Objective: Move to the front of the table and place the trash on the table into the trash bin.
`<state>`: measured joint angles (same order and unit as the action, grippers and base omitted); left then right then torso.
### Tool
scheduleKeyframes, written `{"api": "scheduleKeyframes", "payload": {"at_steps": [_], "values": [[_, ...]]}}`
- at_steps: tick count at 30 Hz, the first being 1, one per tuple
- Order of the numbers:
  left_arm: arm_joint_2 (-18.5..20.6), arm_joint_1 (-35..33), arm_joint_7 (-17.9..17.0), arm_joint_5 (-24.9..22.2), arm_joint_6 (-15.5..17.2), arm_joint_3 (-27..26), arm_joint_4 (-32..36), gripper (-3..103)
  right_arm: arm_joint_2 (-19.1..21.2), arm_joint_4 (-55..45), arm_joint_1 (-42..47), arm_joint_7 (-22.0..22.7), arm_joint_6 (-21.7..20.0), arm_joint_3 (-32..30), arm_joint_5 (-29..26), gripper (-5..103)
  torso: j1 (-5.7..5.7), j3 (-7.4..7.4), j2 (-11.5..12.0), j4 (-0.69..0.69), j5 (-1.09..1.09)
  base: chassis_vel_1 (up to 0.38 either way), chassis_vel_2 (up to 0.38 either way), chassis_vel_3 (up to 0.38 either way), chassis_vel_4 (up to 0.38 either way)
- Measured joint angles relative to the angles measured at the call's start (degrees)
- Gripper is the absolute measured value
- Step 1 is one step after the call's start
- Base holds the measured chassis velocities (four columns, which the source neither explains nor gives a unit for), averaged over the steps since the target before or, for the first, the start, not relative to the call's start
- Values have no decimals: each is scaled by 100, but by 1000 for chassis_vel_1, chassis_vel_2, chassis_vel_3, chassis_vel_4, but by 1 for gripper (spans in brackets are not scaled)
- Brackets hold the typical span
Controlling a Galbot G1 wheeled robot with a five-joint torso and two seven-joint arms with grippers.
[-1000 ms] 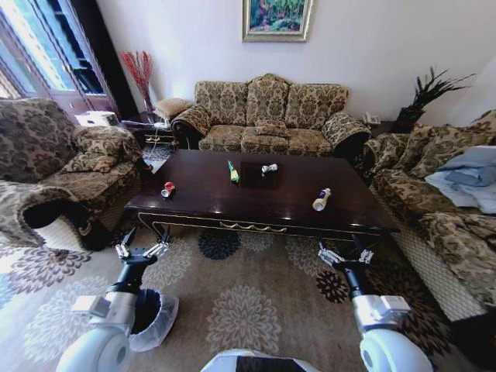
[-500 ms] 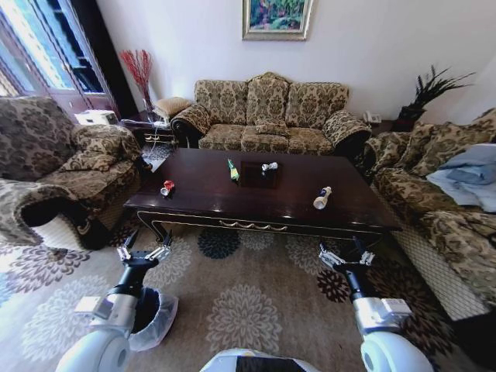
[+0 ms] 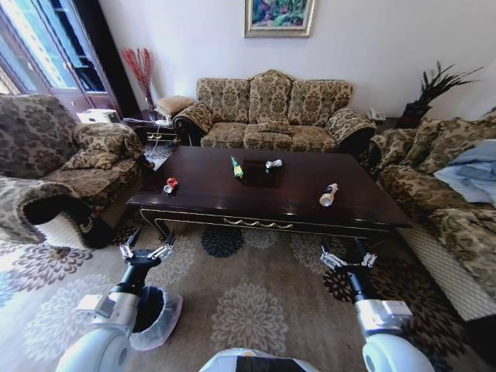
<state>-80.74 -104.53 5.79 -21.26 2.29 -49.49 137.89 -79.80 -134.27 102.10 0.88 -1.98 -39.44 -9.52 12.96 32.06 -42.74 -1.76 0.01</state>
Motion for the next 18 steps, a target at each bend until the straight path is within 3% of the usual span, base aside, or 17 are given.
{"api": "scheduleKeyframes", "payload": {"at_steps": [18], "values": [[-46,-27,-6,7,-5,-23,76,100,2,-31,38,-66,177,-24,-105,100,-173,-235,404,1,-4,300,266,-291,-268]]}}
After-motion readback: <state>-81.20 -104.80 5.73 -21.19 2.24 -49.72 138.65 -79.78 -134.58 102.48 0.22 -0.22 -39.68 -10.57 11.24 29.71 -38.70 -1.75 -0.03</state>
